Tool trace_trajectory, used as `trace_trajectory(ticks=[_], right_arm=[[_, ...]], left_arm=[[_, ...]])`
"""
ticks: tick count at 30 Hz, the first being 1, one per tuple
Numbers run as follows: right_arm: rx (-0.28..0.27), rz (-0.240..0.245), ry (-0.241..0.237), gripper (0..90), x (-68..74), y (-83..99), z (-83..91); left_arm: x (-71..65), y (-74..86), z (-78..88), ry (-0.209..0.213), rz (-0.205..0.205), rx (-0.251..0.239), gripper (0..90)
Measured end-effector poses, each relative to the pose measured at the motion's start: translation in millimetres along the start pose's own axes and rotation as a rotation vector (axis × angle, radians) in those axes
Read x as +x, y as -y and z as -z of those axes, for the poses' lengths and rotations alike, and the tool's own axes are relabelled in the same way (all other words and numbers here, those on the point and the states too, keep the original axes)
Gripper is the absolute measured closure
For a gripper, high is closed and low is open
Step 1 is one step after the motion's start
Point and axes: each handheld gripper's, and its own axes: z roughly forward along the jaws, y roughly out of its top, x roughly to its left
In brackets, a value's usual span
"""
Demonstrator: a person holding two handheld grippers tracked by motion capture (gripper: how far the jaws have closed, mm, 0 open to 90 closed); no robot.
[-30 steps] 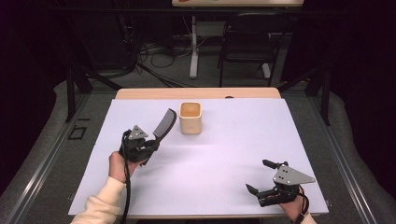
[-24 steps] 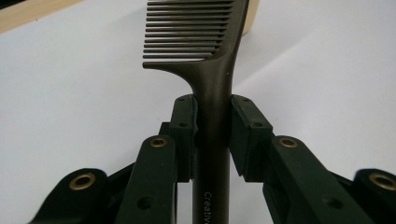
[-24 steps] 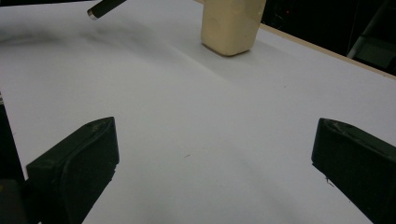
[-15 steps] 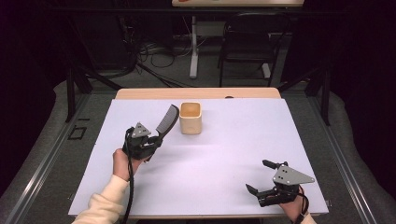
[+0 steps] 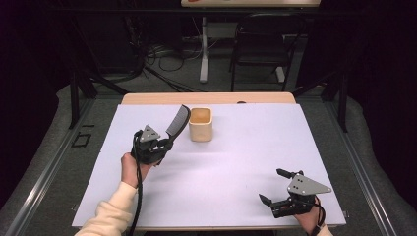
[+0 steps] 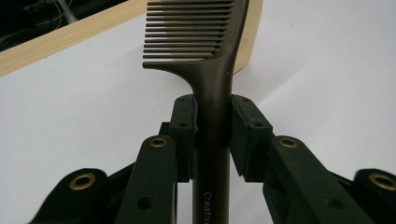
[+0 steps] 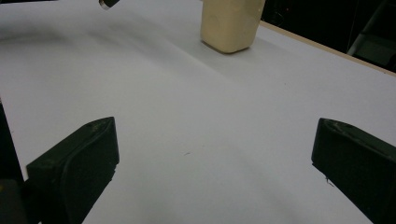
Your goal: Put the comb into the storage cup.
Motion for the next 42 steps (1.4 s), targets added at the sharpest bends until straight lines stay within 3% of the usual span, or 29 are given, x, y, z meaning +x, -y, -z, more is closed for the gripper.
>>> trace_trajectory(ticks=[22, 42], right_arm=[[0.001, -0.001, -0.002, 0.3, 0.4, -0.3, -0.4], [0.000, 0.000, -0.007, 0.3, 0.1, -0.8, -1.3]], left_arm=[[-8.1, -16.3, -4.5, -0.010, -0.044, -0.027, 72.3], [-10.8, -43.0, -3.2, -0.012, -0.074, -0.063, 72.3]])
